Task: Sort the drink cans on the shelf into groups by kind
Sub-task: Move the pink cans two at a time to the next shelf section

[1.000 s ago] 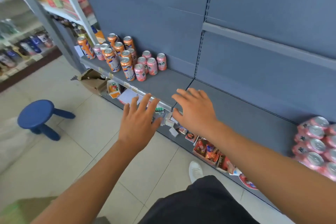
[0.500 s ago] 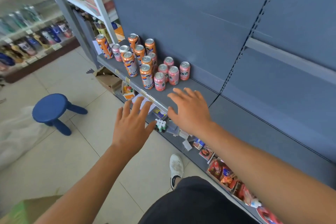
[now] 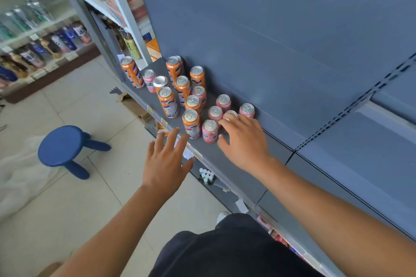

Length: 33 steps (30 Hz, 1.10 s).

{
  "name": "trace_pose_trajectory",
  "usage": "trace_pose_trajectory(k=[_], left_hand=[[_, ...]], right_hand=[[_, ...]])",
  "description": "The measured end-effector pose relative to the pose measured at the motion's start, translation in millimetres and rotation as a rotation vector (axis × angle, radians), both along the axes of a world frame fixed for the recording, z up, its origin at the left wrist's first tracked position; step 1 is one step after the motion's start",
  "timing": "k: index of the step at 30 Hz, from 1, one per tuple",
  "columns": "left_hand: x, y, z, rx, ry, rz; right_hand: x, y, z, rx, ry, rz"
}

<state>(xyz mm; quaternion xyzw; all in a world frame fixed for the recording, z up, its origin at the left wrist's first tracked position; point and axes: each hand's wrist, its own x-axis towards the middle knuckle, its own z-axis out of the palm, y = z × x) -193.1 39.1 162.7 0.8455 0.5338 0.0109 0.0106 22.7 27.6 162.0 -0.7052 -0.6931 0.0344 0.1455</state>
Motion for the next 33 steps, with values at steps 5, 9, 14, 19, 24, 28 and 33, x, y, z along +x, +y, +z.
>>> trace_pose_trajectory(k=[5,9,14,19,24,28,33], left_hand=[[-0.8,51.8,-17.7,-0.057,0.03,-0.06],[-8.5,101.7,-35.2,-0.106,0.034,-0.131],[-30.9,168.9,-53.0,-0.22,0.047,-0.242],[-52.8,215.9,-59.0,-0.27,0.098,-0.358],[-61.9,242.3,-67.3,-0.304,0.05,-0.352],[-73.7,258.4,-69.4,-0.307,-0.055,-0.203],[-84.7,283.8,-67.6,-0.308,-0.008,-0.082]], right_hand=[[6.0,29.9,-18.8,-0.116,-0.021,-0.098],[1.6,54.9,-35.1,-0.169,-0.016,-0.207],[-21.6,90.9,-47.9,-0.277,0.028,-0.366],[-46.7,115.6,-58.2,-0.378,0.104,-0.462],[-61.4,124.6,-75.9,-0.452,0.179,-0.525],[-65.1,122.0,-90.5,-0.506,0.25,-0.589],[-66.4,118.8,-108.3,-0.572,0.339,-0.593]])
